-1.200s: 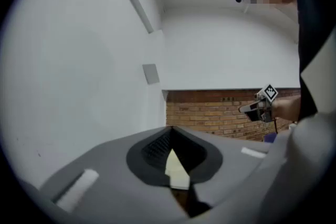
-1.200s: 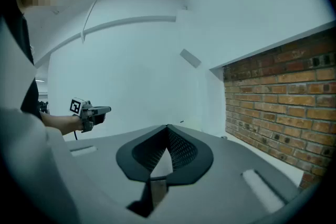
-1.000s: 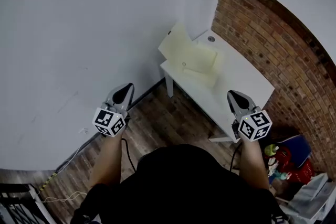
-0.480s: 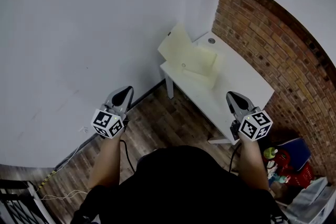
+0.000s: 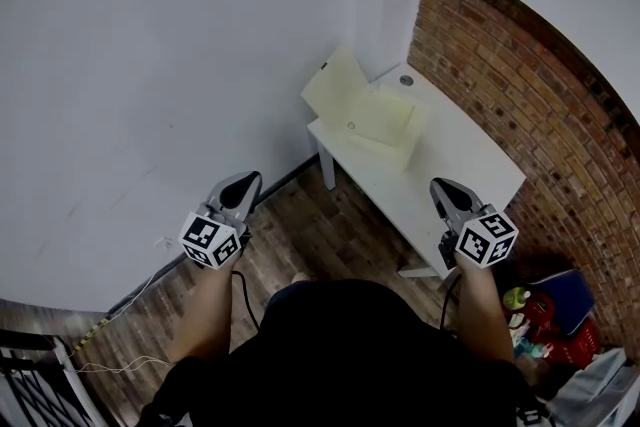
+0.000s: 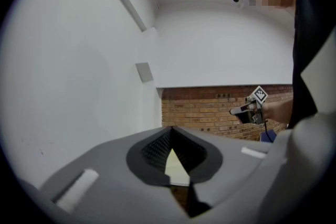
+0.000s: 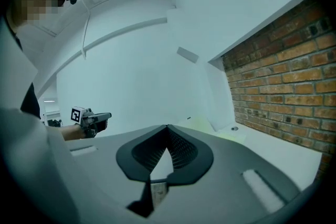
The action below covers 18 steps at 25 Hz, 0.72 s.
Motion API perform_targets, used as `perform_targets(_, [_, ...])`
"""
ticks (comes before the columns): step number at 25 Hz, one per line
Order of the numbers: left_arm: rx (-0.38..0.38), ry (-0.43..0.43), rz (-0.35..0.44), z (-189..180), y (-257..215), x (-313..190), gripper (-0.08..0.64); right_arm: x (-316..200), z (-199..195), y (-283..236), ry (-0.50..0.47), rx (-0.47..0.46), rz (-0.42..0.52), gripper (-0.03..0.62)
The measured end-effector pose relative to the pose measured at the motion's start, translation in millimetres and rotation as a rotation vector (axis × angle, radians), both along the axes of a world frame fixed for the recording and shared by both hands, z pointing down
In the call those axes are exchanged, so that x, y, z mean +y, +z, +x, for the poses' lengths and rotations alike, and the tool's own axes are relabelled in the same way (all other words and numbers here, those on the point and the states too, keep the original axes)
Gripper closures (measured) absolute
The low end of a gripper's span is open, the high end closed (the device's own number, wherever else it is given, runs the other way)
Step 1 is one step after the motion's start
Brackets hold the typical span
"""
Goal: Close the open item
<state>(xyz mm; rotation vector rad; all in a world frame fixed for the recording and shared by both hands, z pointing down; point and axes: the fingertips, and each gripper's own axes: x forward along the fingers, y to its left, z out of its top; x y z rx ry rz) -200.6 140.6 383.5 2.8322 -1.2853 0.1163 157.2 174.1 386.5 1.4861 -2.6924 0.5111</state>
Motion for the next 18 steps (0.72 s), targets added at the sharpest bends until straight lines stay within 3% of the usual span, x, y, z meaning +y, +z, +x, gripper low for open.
perform_targets(6, [0.057,-0.076,-0.029,-18,4,-3,0.557,4,-5,4,-0.017,-0.002,-0.004,0.592])
perform_targets(18, [0.069,-0.036,-0.027,3,12,2,0.557,14,12,12,0.021,0.024,-0.030,0.592])
